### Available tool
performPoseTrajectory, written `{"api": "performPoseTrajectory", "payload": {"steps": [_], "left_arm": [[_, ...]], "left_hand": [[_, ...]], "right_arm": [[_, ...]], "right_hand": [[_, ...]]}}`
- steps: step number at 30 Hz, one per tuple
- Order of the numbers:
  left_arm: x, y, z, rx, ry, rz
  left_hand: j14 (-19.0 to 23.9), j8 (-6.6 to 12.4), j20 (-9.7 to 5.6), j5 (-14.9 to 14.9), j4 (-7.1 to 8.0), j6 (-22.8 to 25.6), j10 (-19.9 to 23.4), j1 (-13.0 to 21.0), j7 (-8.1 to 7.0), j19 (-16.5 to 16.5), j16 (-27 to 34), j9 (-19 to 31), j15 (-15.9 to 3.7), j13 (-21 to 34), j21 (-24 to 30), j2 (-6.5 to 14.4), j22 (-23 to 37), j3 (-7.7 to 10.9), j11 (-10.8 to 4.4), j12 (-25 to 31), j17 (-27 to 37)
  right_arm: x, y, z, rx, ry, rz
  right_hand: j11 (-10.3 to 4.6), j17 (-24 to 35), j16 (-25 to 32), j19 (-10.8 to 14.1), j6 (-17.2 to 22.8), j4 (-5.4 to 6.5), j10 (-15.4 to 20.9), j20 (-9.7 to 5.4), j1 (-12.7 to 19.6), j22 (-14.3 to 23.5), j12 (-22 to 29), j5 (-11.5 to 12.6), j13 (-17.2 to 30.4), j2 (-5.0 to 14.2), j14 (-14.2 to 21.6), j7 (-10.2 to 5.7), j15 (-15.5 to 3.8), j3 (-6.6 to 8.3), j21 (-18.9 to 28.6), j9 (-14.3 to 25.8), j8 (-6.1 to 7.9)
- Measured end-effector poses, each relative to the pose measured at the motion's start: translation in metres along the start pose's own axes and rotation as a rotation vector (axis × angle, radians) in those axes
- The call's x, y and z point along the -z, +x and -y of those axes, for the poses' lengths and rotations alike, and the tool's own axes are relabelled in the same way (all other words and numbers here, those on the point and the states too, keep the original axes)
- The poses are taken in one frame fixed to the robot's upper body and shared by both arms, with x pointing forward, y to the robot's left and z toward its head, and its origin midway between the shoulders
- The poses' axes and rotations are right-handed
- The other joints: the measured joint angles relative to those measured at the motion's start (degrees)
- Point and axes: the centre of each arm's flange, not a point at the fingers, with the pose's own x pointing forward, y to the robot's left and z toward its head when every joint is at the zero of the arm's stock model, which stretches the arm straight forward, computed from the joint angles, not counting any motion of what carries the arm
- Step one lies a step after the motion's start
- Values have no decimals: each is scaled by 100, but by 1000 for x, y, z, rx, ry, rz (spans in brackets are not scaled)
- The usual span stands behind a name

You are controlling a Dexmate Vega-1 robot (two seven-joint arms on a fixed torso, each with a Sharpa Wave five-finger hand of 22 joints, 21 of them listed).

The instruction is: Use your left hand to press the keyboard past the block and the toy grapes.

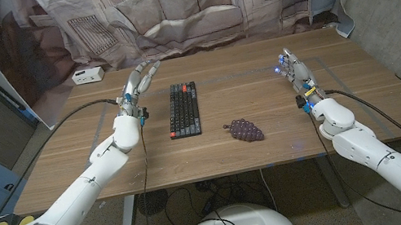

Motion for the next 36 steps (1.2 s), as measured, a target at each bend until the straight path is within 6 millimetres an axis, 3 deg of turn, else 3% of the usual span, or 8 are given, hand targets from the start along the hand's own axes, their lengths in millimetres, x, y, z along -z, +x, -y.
{"api": "performPoseTrajectory", "payload": {"steps": [11, 21, 26, 36], "left_arm": [[-12, 6, 1, 3, 128, -3], [-17, 15, 3, 34, 239, -41], [-25, 22, 4, 53, 293, -45], [-38, 36, 7, 93, 393, -45]], "left_hand": [[-33, 0, 78, 0, -24, 146, -55, 0, -23, -17, -71, 29, 72, -53, -107, 0, 0, -24, 55, -36, 0], [-169, 0, 487, 0, 19, 451, -211, -150, -168, -160, -134, 30, 245, -131, -297, -55, 28, -113, 205, -137, 14], [-254, 92, 600, 0, 71, 901, -358, -286, -165, -211, -156, 29, 221, -158, -388, -40, 28, -199, 87, -158, 14], [-353, 181, 668, 0, 119, 1517, -466, -418, 21, -279, -156, 29, 244, -185, -538, -53, 28, -247, -56, -179, 14]], "right_arm": [[1, -5, 2, 9, 3, -1], [2, -11, 5, 18, 6, -5], [3, -13, 6, 22, 10, -7], [5, -18, 8, 34, 16, -16]], "right_hand": [[0, -27, 0, 22, 0, 0, 0, 23, 0, 0, 0, 0, 1, 0, 0, 0, 0, 0, -4, 0, 0], [0, -27, 0, 31, 0, 0, 0, 32, 0, 0, 0, 0, 1, 0, 0, 0, 0, 0, -46, -1, 0], [0, -53, 0, 31, -20, -12, 0, 32, -33, 0, 0, 0, -27, 33, 0, 24, 0, -12, -62, -1, 0], [0, -53, 0, 31, -1, -27, 0, 31, -31, 0, 0, 0, -27, 30, 22, 43, 22, -27, -83, -1, 0]]}}
